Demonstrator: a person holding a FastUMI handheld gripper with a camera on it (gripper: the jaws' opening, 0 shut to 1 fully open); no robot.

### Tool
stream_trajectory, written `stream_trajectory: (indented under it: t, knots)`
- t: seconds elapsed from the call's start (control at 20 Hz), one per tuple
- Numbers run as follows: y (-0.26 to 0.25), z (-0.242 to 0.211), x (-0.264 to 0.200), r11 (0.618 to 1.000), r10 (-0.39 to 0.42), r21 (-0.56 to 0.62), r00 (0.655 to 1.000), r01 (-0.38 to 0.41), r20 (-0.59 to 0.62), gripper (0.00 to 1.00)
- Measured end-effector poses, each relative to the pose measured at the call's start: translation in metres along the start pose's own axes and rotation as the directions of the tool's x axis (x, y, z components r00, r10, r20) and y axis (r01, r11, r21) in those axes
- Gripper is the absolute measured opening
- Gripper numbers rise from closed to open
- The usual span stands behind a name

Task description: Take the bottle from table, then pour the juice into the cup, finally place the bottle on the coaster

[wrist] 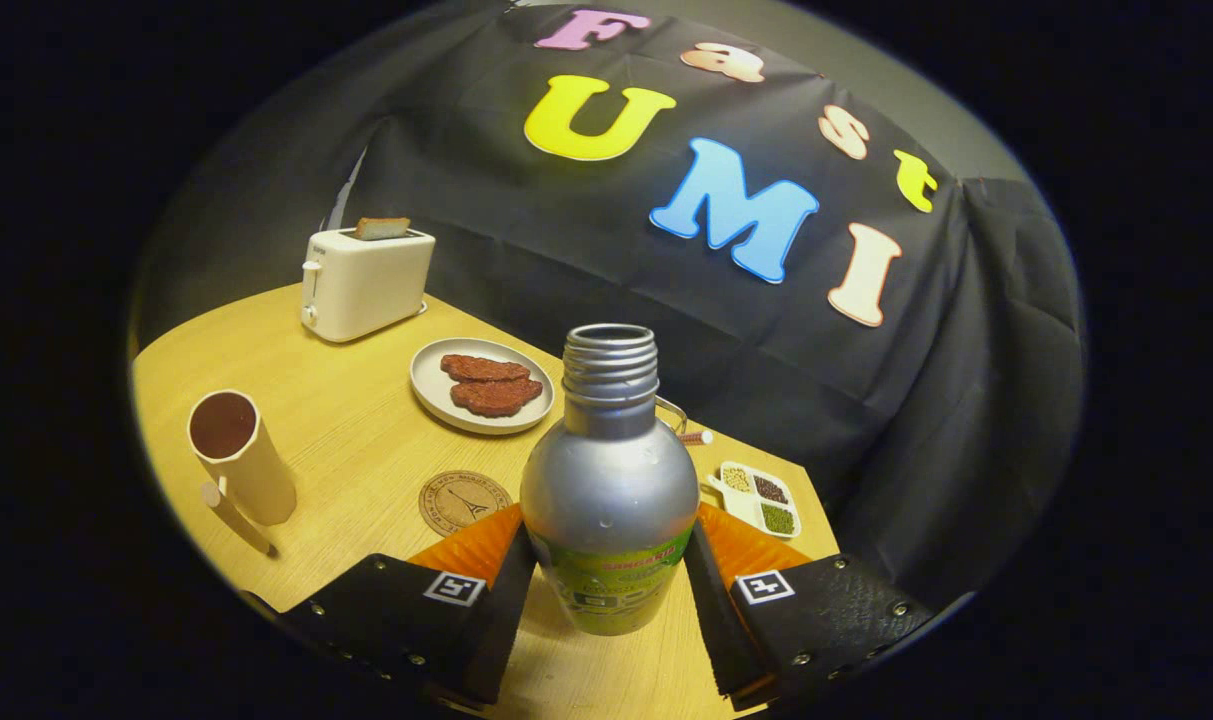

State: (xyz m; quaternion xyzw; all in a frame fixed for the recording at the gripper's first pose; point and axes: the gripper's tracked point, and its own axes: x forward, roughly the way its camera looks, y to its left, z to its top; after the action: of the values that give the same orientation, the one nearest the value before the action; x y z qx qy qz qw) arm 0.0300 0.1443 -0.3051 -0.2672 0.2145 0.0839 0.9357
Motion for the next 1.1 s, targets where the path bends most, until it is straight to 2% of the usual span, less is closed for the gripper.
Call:
stream_trajectory:
  t: [0.2,0.55,0.95,1.1]
  knots:
    - [0.015,0.019,-0.009,0.990,-0.005,-0.144,1.000,0.006,0.002,0.77]
    - [0.057,0.029,-0.018,0.942,0.011,-0.335,1.000,-0.011,-0.002,0.77]
    - [0.095,0.026,-0.014,0.874,0.015,-0.485,0.999,-0.034,-0.042,0.77]
    - [0.104,0.029,-0.011,0.823,0.018,-0.567,0.999,-0.037,-0.039,0.77]
